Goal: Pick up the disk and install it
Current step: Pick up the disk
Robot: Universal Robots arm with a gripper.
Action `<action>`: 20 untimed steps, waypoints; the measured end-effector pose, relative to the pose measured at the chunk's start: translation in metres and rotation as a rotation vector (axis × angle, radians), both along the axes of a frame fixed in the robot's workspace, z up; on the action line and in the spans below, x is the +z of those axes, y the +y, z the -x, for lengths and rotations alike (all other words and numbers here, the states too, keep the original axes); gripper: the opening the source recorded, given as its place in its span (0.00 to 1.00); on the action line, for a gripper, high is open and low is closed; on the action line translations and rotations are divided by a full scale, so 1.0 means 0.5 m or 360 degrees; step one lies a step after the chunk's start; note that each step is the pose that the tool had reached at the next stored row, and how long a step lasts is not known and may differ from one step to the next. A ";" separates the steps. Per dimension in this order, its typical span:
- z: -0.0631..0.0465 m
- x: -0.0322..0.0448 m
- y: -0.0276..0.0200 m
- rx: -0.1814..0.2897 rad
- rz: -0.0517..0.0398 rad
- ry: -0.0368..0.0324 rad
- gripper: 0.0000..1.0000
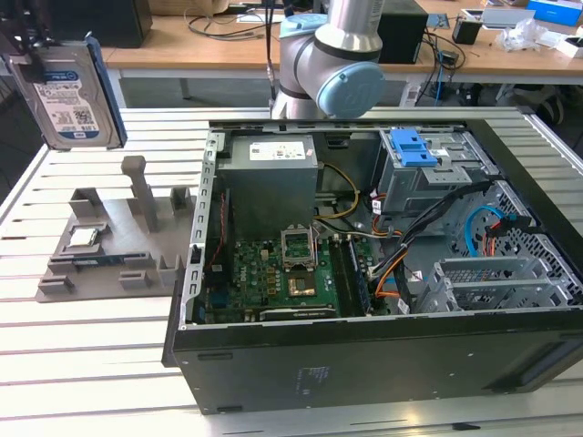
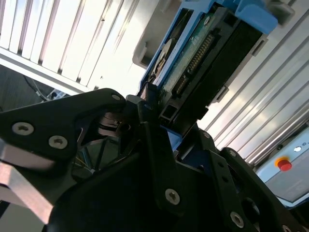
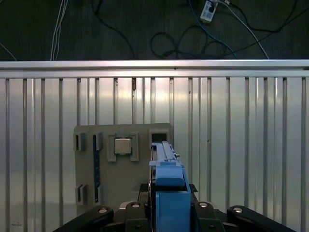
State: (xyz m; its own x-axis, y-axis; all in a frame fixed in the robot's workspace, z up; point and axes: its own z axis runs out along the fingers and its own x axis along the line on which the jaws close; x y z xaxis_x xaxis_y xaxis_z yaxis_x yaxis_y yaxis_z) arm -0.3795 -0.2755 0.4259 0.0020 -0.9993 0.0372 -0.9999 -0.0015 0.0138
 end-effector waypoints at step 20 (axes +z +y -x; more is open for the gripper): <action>0.000 0.062 -0.0139 0.0000 -0.0085 0.0000 0.36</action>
State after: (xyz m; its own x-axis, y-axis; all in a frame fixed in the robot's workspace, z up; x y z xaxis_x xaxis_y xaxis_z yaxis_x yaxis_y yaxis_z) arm -0.3794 -0.2825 0.4567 0.0020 -0.9999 -0.0161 -0.9999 -0.0023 0.0136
